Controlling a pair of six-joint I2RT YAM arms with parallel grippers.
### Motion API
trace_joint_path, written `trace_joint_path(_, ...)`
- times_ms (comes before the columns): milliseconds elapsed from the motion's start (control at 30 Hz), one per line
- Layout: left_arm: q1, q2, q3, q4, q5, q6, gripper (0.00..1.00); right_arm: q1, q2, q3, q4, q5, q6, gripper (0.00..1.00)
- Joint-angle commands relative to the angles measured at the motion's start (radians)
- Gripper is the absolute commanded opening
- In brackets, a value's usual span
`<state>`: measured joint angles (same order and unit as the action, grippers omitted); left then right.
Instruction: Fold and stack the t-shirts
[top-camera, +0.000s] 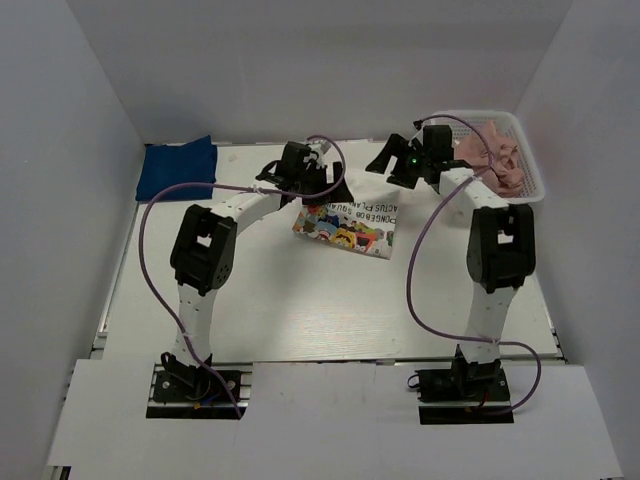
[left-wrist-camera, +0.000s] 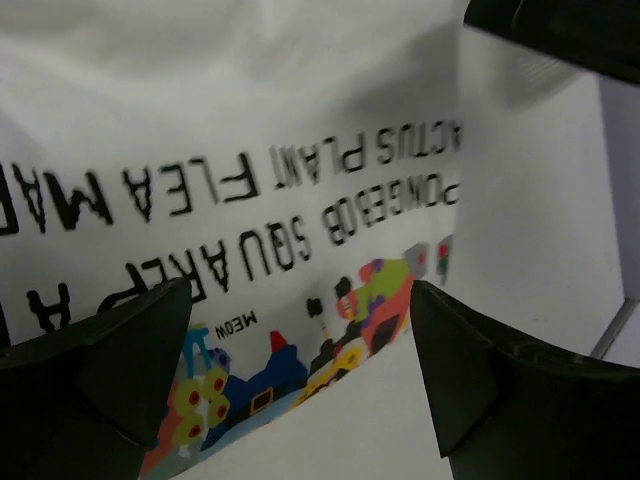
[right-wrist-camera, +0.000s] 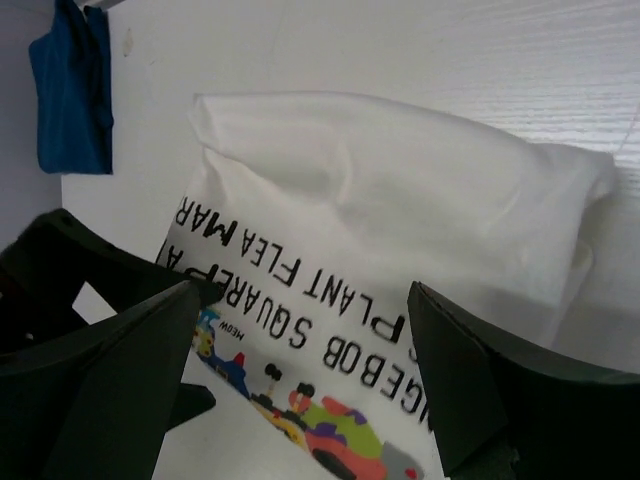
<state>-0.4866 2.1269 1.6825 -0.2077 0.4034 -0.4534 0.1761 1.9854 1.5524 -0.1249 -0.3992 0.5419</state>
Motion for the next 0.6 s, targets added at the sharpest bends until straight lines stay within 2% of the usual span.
trace_joint_path(0,0.036,0.024,-0.12,-0.042,0.015,-0.01,1.0,-0.01,0.154,0.091,0.068,-0.09,0.026,0.9)
trace_joint_path(133,0.045,0.033,-0.217,-0.062,-0.056,-0.01,1.0,-0.006,0.326,0.186,0.062,-0.135,0.042,0.9)
trace_joint_path(267,0.045,0.033,-0.284,-0.085,-0.116,0.011,1.0,-0.013,0.368,0.152,0.103,-0.092,0.059,0.9)
trace_joint_path(333,0.045,0.021,-0.293,-0.085,-0.117,0.022,1.0,-0.01,0.371,0.172,0.097,-0.095,0.044,0.9)
trace_joint_path(433,0.045,-0.025,-0.224,-0.11,-0.117,0.05,1.0,-0.004,0.351,0.219,0.056,-0.102,-0.005,0.9)
trace_joint_path(567,0.036,-0.111,-0.156,-0.121,-0.173,0.062,1.0,0.013,0.233,0.226,0.022,-0.145,-0.098,0.9)
